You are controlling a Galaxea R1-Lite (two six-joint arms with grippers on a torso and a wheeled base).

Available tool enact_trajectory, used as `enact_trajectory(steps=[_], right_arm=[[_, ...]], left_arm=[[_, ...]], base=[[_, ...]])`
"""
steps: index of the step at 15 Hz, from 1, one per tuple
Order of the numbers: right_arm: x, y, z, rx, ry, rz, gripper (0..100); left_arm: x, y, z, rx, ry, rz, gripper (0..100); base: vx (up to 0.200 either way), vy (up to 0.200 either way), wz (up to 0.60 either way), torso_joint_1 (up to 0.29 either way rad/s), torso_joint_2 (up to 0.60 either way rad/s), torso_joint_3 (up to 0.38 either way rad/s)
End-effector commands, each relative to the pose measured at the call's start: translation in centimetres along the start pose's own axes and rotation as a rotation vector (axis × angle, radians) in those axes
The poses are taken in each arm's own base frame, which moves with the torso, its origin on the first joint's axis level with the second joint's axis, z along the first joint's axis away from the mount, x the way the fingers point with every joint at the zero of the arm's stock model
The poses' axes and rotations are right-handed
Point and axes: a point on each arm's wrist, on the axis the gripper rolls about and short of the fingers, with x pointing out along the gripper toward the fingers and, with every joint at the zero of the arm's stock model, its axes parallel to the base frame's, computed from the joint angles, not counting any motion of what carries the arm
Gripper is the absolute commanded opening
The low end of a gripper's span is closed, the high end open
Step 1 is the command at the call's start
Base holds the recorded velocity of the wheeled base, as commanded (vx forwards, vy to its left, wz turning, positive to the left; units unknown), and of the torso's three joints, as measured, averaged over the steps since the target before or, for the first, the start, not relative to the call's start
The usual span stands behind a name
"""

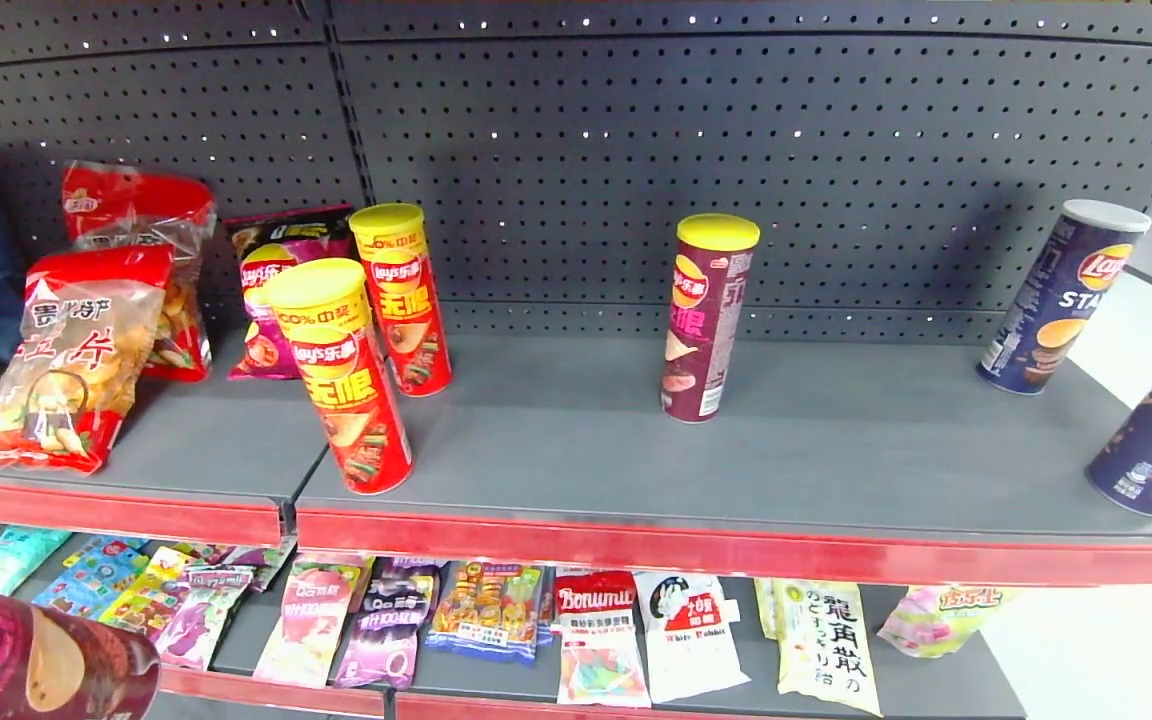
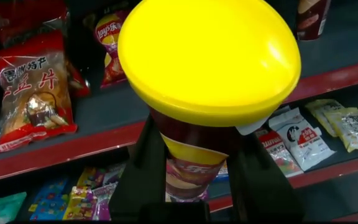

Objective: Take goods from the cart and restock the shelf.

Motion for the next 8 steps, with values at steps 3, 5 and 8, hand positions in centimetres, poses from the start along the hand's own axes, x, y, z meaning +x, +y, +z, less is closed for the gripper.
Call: enact_trajectory(steps=[3,5,8], right_arm=[[15.4,1.6,4.4,-0.069,0.216,0.309,100],[17.8,2.1,4.4,-0.027,0.255,0.350,100],[22.7,2.7,4.3,-0.022,0.276,0.404,100]], left_arm=[[0.0,0.1,0.1,-0.008,0.000,0.021,0],[0.1,0.1,0.0,-0.010,0.008,0.020,0],[0.5,0.1,0.0,-0.034,0.026,0.015,0]], base=[[0.000,0.000,0.00,0.000,0.00,0.000],[0.000,0.000,0.00,0.000,0.00,0.000],[0.000,0.000,0.00,0.000,0.00,0.000]])
